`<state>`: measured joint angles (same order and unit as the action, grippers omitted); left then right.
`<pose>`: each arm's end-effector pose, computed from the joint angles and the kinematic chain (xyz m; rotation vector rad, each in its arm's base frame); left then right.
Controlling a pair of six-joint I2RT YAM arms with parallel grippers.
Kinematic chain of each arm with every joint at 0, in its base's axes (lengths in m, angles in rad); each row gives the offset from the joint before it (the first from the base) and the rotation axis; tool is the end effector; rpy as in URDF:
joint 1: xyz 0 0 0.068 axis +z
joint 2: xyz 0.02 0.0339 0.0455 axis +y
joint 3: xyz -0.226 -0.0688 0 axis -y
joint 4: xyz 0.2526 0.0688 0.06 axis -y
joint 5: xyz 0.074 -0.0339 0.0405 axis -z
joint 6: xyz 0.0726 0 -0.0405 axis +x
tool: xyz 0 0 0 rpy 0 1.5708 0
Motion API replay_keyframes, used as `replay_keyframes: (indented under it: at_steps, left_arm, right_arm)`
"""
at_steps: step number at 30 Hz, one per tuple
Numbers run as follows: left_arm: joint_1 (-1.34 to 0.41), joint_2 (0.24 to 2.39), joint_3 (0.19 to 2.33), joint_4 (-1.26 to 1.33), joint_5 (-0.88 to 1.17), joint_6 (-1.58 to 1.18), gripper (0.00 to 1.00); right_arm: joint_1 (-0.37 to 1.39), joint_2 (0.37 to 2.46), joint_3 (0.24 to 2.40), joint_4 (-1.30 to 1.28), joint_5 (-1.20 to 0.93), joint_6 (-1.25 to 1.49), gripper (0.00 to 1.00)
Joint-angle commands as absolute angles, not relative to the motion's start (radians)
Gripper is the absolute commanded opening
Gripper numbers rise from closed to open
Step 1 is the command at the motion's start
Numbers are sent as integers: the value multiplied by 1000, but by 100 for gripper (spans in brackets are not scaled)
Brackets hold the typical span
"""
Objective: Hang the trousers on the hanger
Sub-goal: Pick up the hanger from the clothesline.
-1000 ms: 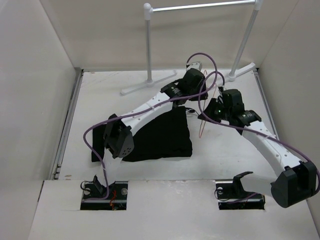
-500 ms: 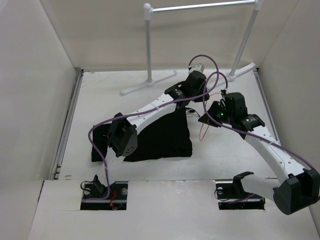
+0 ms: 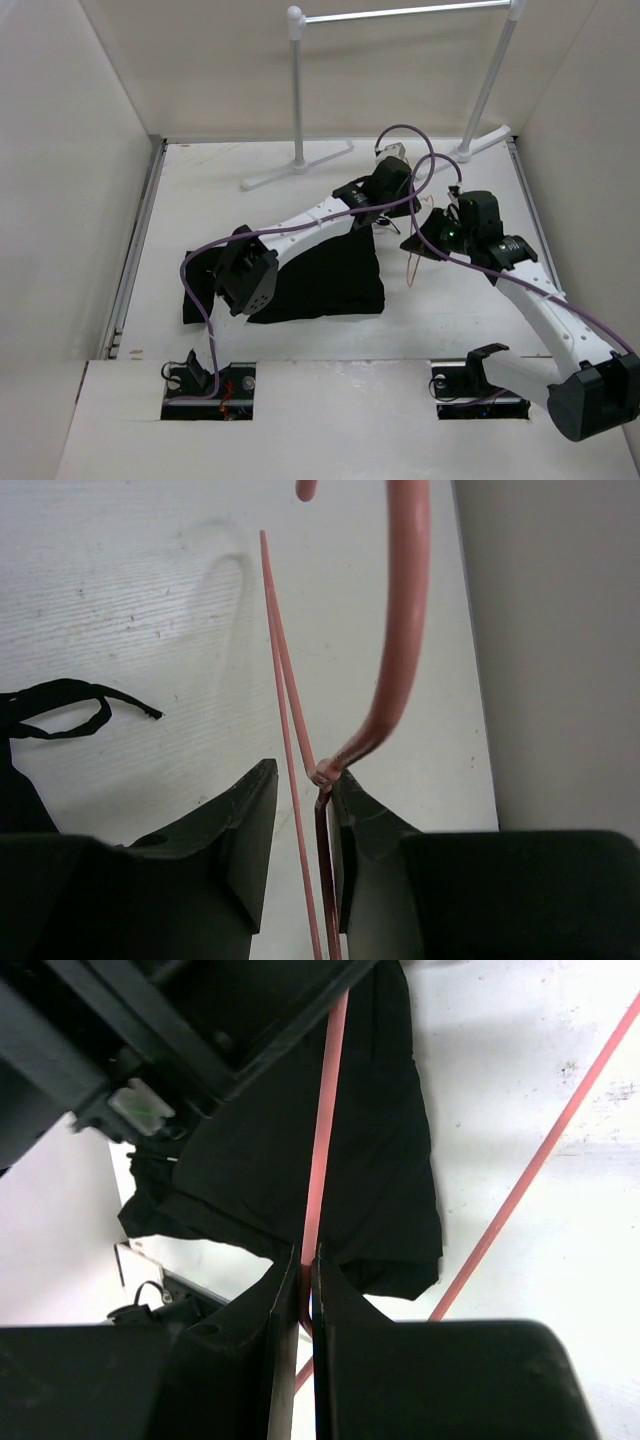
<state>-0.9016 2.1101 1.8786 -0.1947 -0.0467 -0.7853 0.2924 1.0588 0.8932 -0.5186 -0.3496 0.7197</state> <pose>0.3309 -0.4129 0.2473 0.0927 2.1498 -1.0019 0.2595 0.1041 0.2382 0.3082 2.3575 0.9113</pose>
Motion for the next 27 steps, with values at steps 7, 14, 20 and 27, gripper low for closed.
replay_keyframes:
  at_steps: [7,14,20,27]
  left_arm:
    - [-889,2037,1852,-193,-43,-804,17]
    - [-894,2004,1812,-175,-101,-805,0]
    - [-915,1893,1620,-48,-196,-851,0]
    - [-955,1761,1347,95,-336,-919,0]
  right_arm:
    - [281,1015,902,-449,-379,664,6]
    - [271,993,894,-483,-347,655,14]
    - [222,921,890,-538,-333,643,50]
    - [244,985,830,-467,-252,693,15]
